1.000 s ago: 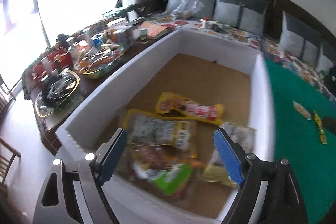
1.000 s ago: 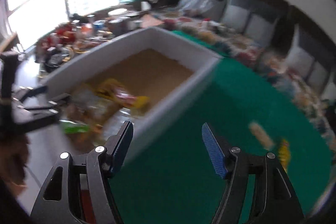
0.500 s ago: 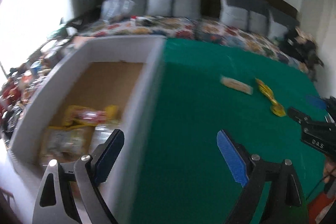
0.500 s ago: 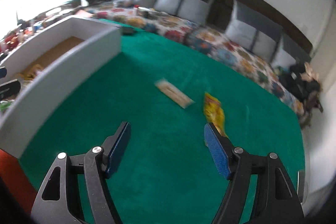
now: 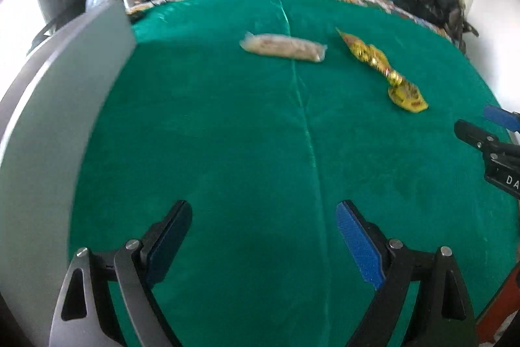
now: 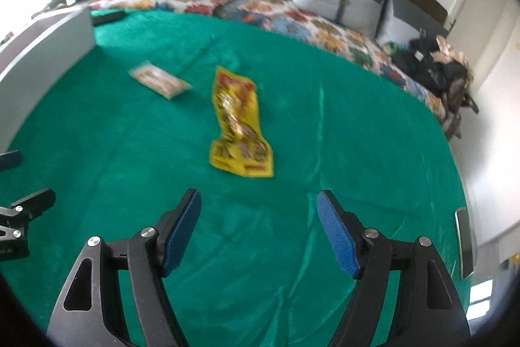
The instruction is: Organize snacks
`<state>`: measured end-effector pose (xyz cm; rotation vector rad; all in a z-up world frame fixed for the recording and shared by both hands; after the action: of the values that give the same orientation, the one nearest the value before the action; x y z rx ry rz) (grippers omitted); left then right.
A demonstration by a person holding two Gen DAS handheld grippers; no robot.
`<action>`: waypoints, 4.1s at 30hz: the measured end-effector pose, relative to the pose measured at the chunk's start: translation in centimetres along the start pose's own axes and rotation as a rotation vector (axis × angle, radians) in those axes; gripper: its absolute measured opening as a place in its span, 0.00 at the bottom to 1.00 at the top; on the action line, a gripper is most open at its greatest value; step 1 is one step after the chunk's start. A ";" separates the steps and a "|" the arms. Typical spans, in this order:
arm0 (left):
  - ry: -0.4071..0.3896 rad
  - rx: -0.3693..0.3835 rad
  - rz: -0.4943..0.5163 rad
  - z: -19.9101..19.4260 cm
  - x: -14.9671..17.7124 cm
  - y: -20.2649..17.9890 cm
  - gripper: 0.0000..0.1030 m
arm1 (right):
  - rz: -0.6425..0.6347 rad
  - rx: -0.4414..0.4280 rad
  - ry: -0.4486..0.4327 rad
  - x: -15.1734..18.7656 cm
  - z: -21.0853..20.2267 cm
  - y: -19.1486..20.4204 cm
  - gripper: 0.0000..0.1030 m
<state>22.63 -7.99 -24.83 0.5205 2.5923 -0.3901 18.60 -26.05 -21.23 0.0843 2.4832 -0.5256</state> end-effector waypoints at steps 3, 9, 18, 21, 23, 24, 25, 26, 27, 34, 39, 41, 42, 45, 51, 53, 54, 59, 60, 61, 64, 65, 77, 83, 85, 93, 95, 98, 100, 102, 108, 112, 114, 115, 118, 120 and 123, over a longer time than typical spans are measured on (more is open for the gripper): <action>0.019 0.009 -0.004 1.8 -0.3 -0.2 0.87 | 0.025 0.007 0.033 1.7 2.4 -1.0 0.75; 0.006 0.046 -0.004 3.7 -3.1 -0.8 0.87 | 0.132 -0.029 0.014 4.7 4.4 -3.4 0.78; 0.110 0.104 0.459 6.5 -13.1 -3.7 0.87 | 0.224 -0.094 0.020 5.4 5.2 -4.7 0.85; 0.180 0.009 0.667 8.8 -15.1 -3.7 0.87 | 0.228 -0.096 0.022 5.4 5.4 -4.7 0.86; 0.188 -0.059 0.727 10.5 -16.7 -3.0 0.87 | 0.227 -0.093 0.021 5.4 5.3 -4.7 0.86; 0.183 -0.072 0.712 11.2 -17.5 -2.6 0.91 | 0.227 -0.092 0.022 5.4 5.3 -4.7 0.86; 0.161 -0.049 0.659 11.5 -18.5 -2.1 0.91 | 0.228 -0.092 0.022 5.4 5.4 -4.6 0.86; 0.151 -0.040 0.607 11.9 -19.2 -1.5 0.91 | 0.227 -0.092 0.021 5.4 5.4 -4.7 0.86; 0.145 -0.032 0.550 12.5 -19.9 -0.9 0.92 | 0.227 -0.092 0.022 5.4 5.4 -4.7 0.86; 0.106 0.156 0.270 13.7 -20.3 1.5 0.92 | 0.227 -0.089 0.021 5.4 5.4 -4.7 0.86; 0.077 0.175 0.327 11.6 -18.2 0.5 0.55 | 0.227 -0.087 0.021 5.4 5.4 -4.7 0.86; 0.075 0.177 0.288 10.6 -17.4 0.9 0.35 | 0.226 -0.086 0.021 5.4 5.4 -4.7 0.86; 0.073 0.186 0.262 10.1 -16.8 1.2 0.28 | 0.226 -0.086 0.021 5.4 5.4 -4.7 0.86; 0.065 0.186 0.168 8.5 -14.4 2.1 0.27 | 0.225 -0.084 0.020 5.4 5.4 -4.8 0.86; 0.078 0.188 0.053 3.6 -5.8 1.7 0.27 | 0.225 -0.083 0.020 5.4 5.4 -4.8 0.86; 0.060 0.144 0.061 1.7 -2.4 1.3 0.28 | 0.225 -0.083 0.020 5.4 5.4 -4.8 0.86; 0.044 0.118 0.060 1.0 -1.1 1.3 0.34 | 0.225 -0.083 0.020 5.4 5.4 -4.9 0.86; -0.036 0.023 0.003 0.3 1.9 2.5 0.91 | 0.226 -0.080 0.022 5.5 5.4 -5.0 0.87; -0.061 0.006 0.016 0.3 2.1 2.6 0.92 | 0.226 -0.080 0.022 5.5 5.4 -5.0 0.87; -0.075 -0.016 0.037 0.4 2.2 2.7 0.94 | 0.226 -0.080 0.022 5.5 5.5 -5.0 0.87; -0.086 -0.014 0.028 0.5 2.5 2.8 0.95 | 0.233 -0.086 0.025 5.6 5.6 -5.2 0.87; -0.090 -0.011 0.027 0.6 2.5 2.8 0.95 | 0.236 -0.089 0.026 5.6 5.6 -5.2 0.87; -0.101 -0.007 0.038 1.1 1.7 2.6 1.00 | 0.199 -0.179 0.079 2.5 5.7 -5.9 0.91; -0.101 -0.007 0.038 1.1 1.8 2.7 1.00 | 0.097 -0.265 0.115 -7.0 7.9 -1.4 0.91; -0.101 -0.007 0.038 1.1 1.7 2.7 1.00 | 0.072 -0.259 0.183 -8.4 10.1 0.1 0.91; -0.101 -0.005 0.039 1.2 1.4 2.7 1.00 | 0.009 -0.257 0.261 -6.0 9.7 2.1 0.39; -0.101 -0.005 0.039 1.2 1.4 2.7 1.00 | 0.007 -0.289 0.281 -4.1 8.3 1.8 0.38; -0.101 -0.003 0.039 1.2 1.4 2.7 1.00 | 0.007 -0.344 0.321 0.3 5.3 1.0 0.38; -0.083 0.011 0.056 1.2 1.4 2.6 1.00 | 0.004 -0.361 0.333 2.7 3.8 0.4 0.38; -0.014 0.033 0.088 1.4 1.3 2.1 0.99 | 0.027 -0.381 0.348 4.6 2.6 -0.5 0.40; 0.103 0.047 0.114 1.4 0.2 0.9 0.71 | 0.046 -0.346 0.359 4.6 2.5 -1.2 0.69; 0.104 0.060 0.102 0.8 -0.3 0.8 0.21 | -0.049 -0.282 0.362 4.6 3.2 0.6 0.67; 0.105 0.116 0.058 0.1 0.2 1.1 0.17 | -0.052 -0.264 0.337 4.9 2.5 0.3 0.52; 0.102 0.130 0.043 -0.2 0.7 1.4 0.16 | -0.037 -0.291 0.348 5.3 2.4 0.3 0.50; 0.071 0.199 -0.022 -2.2 2.4 1.9 0.16 | 0.062 -0.372 0.372 6.5 1.3 -1.2 0.44; 0.048 0.234 -0.063 -3.4 3.3 2.3 0.16 | 0.170 -0.458 0.375 6.8 0.4 -2.5 0.43; -0.001 0.289 -0.146 -6.0 4.1 3.2 0.16 | 0.279 -0.542 0.384 6.9 -0.4 -3.5 0.43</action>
<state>18.33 -1.78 -22.36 0.4253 2.5943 -0.8221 12.06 -29.53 -23.61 0.3342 2.8288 0.3155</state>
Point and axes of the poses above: each gripper's, at about its wrist camera, not at the fingertips, and z roughly the way its jaws point, y to its left, x to its underside, the point moved 6 cm from there along z, roughly the way its jaws point, and after that the axes turned 10 degrees about x, right-handed, at the moved point
